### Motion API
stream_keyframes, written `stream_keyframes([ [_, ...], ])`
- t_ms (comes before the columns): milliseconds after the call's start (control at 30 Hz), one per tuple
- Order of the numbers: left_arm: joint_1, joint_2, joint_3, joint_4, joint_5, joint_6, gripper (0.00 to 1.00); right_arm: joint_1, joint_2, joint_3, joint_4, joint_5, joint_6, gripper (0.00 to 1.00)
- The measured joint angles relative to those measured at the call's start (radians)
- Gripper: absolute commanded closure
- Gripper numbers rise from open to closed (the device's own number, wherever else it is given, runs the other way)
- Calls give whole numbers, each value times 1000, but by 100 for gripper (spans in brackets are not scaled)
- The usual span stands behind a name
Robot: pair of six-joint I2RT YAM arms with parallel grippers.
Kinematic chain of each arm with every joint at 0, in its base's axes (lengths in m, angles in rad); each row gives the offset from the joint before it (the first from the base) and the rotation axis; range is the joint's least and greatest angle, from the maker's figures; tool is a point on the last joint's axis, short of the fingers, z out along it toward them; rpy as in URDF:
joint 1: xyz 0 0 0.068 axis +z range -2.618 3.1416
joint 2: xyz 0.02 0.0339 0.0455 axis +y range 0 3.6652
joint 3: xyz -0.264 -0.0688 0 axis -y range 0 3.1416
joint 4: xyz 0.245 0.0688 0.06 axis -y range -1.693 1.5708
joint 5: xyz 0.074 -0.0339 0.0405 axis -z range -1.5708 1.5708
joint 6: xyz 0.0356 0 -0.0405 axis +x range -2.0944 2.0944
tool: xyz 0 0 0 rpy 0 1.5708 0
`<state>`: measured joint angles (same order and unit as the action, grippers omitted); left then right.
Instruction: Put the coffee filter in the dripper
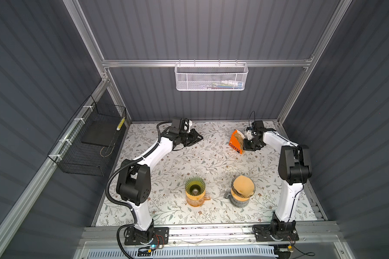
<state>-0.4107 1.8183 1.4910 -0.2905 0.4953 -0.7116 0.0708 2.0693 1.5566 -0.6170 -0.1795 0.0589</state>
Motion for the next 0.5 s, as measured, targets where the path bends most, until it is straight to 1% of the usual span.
stream_keyframes([
  [400, 0, 0, 0, 0, 0, 0, 76, 0, 19, 13, -3, 0, 0, 81],
  [500, 0, 0, 0, 0, 0, 0, 76, 0, 24, 13, -5, 0, 0, 84],
])
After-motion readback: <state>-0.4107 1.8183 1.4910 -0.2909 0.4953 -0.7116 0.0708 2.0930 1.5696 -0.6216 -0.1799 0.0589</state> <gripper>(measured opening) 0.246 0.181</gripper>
